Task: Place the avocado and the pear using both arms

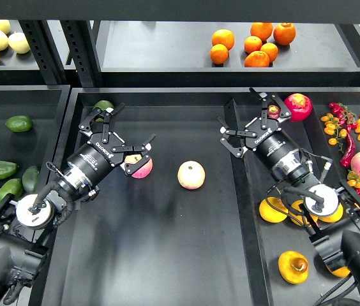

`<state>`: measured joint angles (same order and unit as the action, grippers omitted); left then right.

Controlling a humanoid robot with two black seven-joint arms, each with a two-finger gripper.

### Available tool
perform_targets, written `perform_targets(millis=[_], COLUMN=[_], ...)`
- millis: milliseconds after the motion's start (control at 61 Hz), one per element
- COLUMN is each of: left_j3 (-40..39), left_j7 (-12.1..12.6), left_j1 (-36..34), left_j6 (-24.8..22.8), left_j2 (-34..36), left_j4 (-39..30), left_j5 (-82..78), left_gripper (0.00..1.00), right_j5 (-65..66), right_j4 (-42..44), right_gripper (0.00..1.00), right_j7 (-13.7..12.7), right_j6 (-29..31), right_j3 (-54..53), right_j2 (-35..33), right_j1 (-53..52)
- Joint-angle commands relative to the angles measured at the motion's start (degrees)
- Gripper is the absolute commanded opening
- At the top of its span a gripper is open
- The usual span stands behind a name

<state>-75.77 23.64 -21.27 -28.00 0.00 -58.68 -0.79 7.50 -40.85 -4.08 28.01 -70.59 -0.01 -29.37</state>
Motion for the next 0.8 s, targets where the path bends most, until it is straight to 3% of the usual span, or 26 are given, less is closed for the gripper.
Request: perform_targets(millis=[0, 787], left_j3=[0.01, 0.27], left_j7=[0.00, -0.70], left_j1=[0.00, -0.44], left_j6=[0.00, 0.00], left_j2=[0.00, 0.00], left_j4=[0.14, 0.58], left_j5=[0.00, 0.08], left_gripper=[0.99, 0.99], right_j5=[0.32, 0.23], right_j4=[1.21, 1.74], right_gripper=[0.99, 0.99], right_j7=[0.04, 0.13], right_j6=[-0.01, -0.01], right_j3=[-0.16, -1.75], right_j2=[0.01, 0.01], right_j1=[0.01, 0.10])
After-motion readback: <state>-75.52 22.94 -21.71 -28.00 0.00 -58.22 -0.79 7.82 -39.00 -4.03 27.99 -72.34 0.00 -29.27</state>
